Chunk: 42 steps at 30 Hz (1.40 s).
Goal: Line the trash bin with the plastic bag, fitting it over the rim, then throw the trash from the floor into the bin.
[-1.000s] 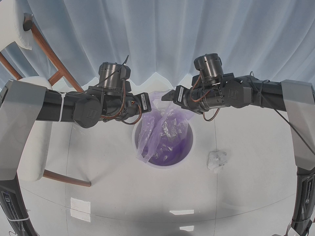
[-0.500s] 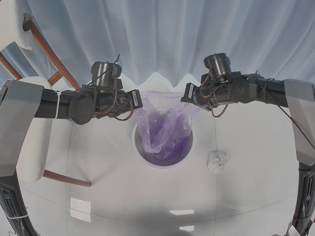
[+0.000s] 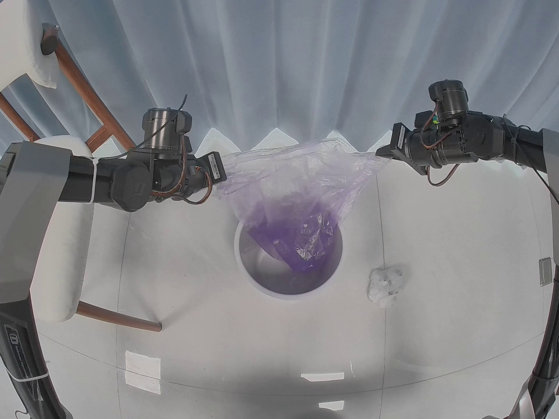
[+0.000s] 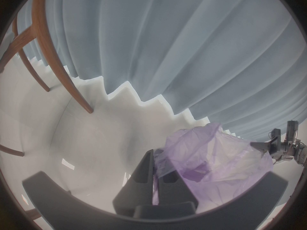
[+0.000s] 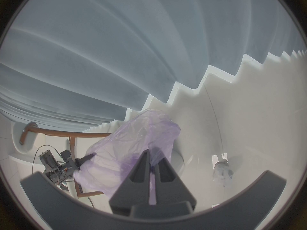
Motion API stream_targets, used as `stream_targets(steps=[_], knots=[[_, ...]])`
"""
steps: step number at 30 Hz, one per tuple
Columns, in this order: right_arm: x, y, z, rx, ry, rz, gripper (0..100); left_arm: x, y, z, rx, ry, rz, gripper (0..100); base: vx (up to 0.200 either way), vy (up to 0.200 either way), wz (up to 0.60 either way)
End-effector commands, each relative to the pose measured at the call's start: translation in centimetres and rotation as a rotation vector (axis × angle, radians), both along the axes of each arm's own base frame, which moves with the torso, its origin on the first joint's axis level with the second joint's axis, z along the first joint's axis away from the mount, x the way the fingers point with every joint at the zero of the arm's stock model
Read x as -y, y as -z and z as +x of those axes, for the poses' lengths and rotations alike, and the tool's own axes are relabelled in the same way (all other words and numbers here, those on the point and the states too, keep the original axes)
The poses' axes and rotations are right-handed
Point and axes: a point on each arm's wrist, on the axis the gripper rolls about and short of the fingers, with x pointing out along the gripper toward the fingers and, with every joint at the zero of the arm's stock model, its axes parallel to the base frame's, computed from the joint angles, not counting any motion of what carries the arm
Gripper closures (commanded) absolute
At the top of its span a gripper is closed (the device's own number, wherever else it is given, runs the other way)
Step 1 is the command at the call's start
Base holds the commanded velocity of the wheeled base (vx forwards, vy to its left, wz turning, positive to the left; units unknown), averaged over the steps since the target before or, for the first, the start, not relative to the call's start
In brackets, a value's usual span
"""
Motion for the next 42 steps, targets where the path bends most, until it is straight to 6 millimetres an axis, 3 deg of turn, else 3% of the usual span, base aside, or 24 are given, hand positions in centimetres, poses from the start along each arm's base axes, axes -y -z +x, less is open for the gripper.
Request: stream_targets(steps=[1,5,19,27,32,37,42], knots=[[0.4,2.0,0.6,-0.039,-0.005,-0.033,100,0.3,2.2,1.3,-0.037,-0.035,0.026,100,0.000,0.000,0.00],[0.1,4.3,1.4,-0.086,-0.017,-0.057,100,0.2,4.4,2.1,-0.083,-0.060,0.048,100,0.000,0.000,0.00],[-0.4,9.0,4.0,-0.078,-0.047,-0.100,100,-0.9,7.4,3.3,-0.164,-0.116,-0.001,100,0.000,0.000,0.00],[0.1,10.0,4.8,-0.034,-0.038,-0.110,100,-1.4,8.7,3.7,-0.192,-0.152,0.020,100,0.000,0.000,0.00],[0.7,10.5,4.4,-0.060,-0.032,-0.119,100,-1.2,9.5,2.6,-0.248,-0.142,0.042,100,0.000,0.000,0.00],[1.2,10.3,2.9,-0.097,-0.032,-0.122,100,-1.0,8.1,0.9,-0.247,-0.119,0.041,100,0.000,0.000,0.00],[1.7,12.1,1.0,-0.170,-0.039,-0.143,100,-0.2,9.5,-0.3,-0.293,-0.093,0.069,100,0.000,0.000,0.00]])
